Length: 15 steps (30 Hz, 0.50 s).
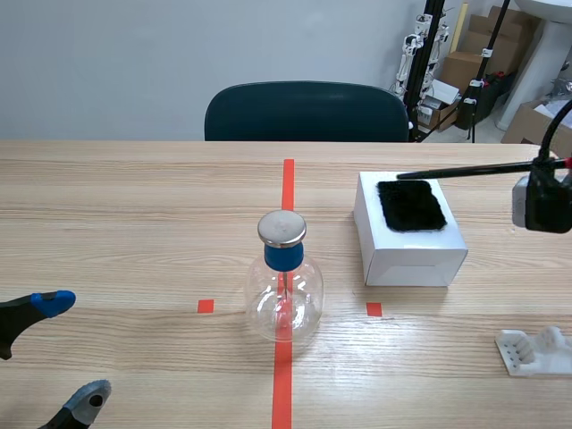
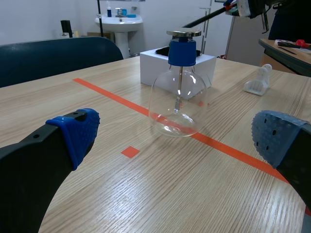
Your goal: Do the electroscope experiment. rub the rod on the fur
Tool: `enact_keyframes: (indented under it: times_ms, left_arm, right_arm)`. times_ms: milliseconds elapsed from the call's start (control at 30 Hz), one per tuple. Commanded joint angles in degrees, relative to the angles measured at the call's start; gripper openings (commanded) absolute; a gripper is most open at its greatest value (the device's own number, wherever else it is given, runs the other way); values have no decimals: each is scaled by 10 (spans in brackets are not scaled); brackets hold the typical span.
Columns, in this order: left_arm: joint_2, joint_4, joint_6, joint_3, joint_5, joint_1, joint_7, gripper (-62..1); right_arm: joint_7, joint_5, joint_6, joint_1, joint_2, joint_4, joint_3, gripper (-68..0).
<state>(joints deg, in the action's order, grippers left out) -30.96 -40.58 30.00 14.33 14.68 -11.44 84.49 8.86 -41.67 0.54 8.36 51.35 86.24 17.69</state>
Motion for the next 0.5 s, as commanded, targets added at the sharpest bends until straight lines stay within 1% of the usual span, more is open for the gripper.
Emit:
enact_keyframes:
  times_ms: [0, 33, 200, 267, 333, 467]
  left_arm:
    - [-7, -3, -3, -4, -7, 0, 10, 14]
    - [-7, -3, -3, -4, -7, 0, 10, 14]
    - [-7, -3, -3, -4, -7, 0, 10, 14]
    - [-7, -3, -3, -4, -7, 0, 10, 14]
    - [-7, -3, -3, -4, -7, 0, 10, 14]
    - [-7, -3, -3, -4, -7, 0, 10, 14]
  right_arm:
    - [-8, 15, -22, 12, 15, 35, -42, -607]
    - [-13, 25, -27, 25, 15, 48, -59, -607]
    - [-32, 66, -28, 115, 14, 138, -145, -607]
    - [-39, 77, -28, 158, 9, 177, -177, -607]
    - [-48, 75, -28, 200, -9, 212, -208, -607]
    - [-76, 62, -28, 274, -64, 273, -254, -607]
